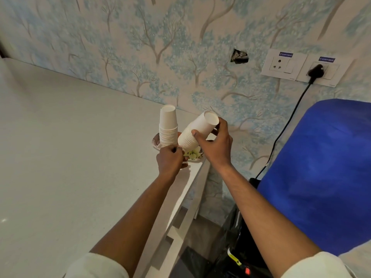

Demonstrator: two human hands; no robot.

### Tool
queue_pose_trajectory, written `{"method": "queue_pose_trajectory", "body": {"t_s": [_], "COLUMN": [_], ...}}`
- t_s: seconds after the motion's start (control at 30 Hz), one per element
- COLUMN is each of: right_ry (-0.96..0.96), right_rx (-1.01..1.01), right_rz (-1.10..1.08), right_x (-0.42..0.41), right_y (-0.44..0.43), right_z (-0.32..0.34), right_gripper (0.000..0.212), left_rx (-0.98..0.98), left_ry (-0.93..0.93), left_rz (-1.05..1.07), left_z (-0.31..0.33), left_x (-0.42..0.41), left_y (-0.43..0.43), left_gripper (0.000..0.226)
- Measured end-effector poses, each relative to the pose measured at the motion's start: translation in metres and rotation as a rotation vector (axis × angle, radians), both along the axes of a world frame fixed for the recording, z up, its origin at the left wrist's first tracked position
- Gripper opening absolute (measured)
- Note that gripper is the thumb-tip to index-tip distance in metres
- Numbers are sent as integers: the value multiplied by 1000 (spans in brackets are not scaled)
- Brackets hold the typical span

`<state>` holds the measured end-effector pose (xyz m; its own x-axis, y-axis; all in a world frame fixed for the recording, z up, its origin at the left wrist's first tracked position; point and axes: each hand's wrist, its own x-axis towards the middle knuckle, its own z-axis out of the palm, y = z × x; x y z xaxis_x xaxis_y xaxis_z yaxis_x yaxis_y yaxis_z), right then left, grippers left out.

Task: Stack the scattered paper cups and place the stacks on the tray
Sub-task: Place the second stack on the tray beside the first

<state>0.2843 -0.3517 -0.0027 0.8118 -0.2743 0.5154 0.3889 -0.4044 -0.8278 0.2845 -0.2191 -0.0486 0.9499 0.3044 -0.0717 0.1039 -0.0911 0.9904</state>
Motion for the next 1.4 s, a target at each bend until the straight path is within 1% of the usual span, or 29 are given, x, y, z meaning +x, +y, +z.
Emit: {"method": "queue_pose_trajectory", "body": {"t_s": [0.13, 0.33, 0.43, 0.53, 0.6, 0.73, 0.8, 0.9, 0.97, 1.03, 1.17, 1.4], "right_ry": [55, 113, 158, 159, 143, 169, 175, 201, 221, 241, 298, 368], "right_rx": [-64, -111, -119, -116, -126, -184, -204, -212, -237, -259, -282, -321], "right_rz": [-28, -50, -47, -72, -90, -62, -63, -52, -42, -53, -76, -71], "right_x": [13, 28, 33, 36, 38, 41, 41, 40, 39, 38, 37, 43], "right_y": [5, 11, 13, 17, 19, 24, 24, 22, 20, 17, 13, 12], "right_z": [-10, -16, -21, -26, -27, -34, -40, -50, -56, -62, -72, -77], "right_gripper": [72, 70, 69, 69, 69, 69, 68, 71, 71, 72, 66, 51], "left_rx": [90, 185, 248, 332, 394, 598, 638, 707, 780, 841, 854, 820], "left_ry": [57, 81, 79, 57, 32, -41, -87, -187, -254, -280, -316, -345], "left_rz": [-67, -112, -127, -161, -188, -181, -165, -140, -166, -206, -272, -290], "left_z": [-2, -5, -10, -13, -15, -21, -22, -20, -20, -22, -29, -35], "left_x": [13, 22, 26, 28, 29, 32, 31, 28, 28, 31, 37, 38], "left_y": [9, 12, 13, 14, 15, 20, 20, 19, 19, 21, 25, 25], "left_gripper": [23, 16, 17, 18, 20, 20, 18, 24, 23, 21, 22, 22]}}
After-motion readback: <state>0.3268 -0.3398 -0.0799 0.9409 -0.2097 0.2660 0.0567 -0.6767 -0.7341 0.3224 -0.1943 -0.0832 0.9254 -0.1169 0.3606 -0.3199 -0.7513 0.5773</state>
